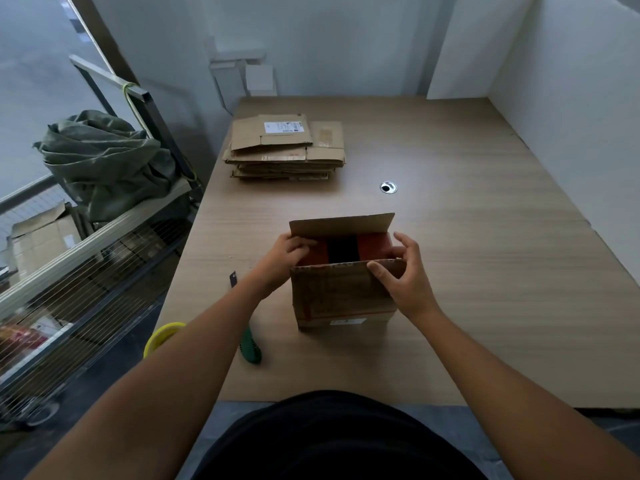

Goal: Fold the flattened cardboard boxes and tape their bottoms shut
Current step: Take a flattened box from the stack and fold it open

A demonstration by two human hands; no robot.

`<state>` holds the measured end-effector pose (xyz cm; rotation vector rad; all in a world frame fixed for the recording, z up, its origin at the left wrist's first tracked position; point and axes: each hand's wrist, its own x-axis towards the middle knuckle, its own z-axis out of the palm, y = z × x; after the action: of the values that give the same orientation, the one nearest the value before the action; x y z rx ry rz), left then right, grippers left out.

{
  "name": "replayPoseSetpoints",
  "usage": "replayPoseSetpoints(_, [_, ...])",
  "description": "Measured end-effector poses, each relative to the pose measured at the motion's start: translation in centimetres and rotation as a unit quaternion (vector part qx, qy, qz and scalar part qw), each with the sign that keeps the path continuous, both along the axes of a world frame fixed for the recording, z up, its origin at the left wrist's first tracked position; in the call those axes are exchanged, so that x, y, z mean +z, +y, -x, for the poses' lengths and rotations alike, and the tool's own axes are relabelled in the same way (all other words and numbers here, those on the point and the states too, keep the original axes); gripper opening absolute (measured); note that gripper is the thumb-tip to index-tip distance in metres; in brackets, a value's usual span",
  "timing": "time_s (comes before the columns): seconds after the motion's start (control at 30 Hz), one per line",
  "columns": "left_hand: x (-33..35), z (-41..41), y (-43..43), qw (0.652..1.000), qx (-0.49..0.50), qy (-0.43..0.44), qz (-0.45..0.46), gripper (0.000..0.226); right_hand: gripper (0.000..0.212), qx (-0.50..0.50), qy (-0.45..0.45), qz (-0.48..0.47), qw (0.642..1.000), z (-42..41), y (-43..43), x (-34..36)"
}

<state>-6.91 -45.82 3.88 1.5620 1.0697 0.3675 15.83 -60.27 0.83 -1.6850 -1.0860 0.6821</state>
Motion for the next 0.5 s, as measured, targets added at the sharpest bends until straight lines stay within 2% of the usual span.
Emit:
replayPoseSetpoints(0.03, [0.3,0.1,-0.2,0.998,0.028,-0.041,0.043,0.028,0.084,-0.015,-0.022,0.002,1.0,0.0,0.2,-0.4])
replayPoseSetpoints(0.1, [0.4,0.3,-0.8,0.992,0.073,-0.078,0.071,0.025,0.095,-0.036,-0.059,0.004,0.998,0.1,0.5,-1.3])
replayPoseSetpoints(0.27, [-0.8,0.3,-2.3,0.985,0.113,-0.121,0.04,0.052,0.11,-0.038,-0.093,0.01,0.995,0.1,1.2,-2.1])
replayPoseSetpoints(0.33, [-1.1,-0.1,-2.6,0.976,0.148,-0.141,0.073,0.047,0.106,-0.026,-0.127,0.011,0.991,0.0,1.5,-2.1])
replayPoseSetpoints(0.4, [-1.3,-0.5,-3.0,0.972,0.187,-0.127,0.065,0.035,0.095,-0.022,-0.113,0.012,0.993,0.0,1.2,-2.0])
replayPoseSetpoints(0.43, [-1.1,-0.8,-3.3,0.969,0.202,-0.129,0.06,0.028,0.087,-0.03,-0.093,0.009,0.995,0.1,1.0,-2.0])
replayPoseSetpoints(0.5, [-1.5,-1.2,-3.6,0.964,0.213,-0.141,0.079,0.013,0.057,-0.028,-0.057,0.004,0.998,0.0,0.8,-2.3])
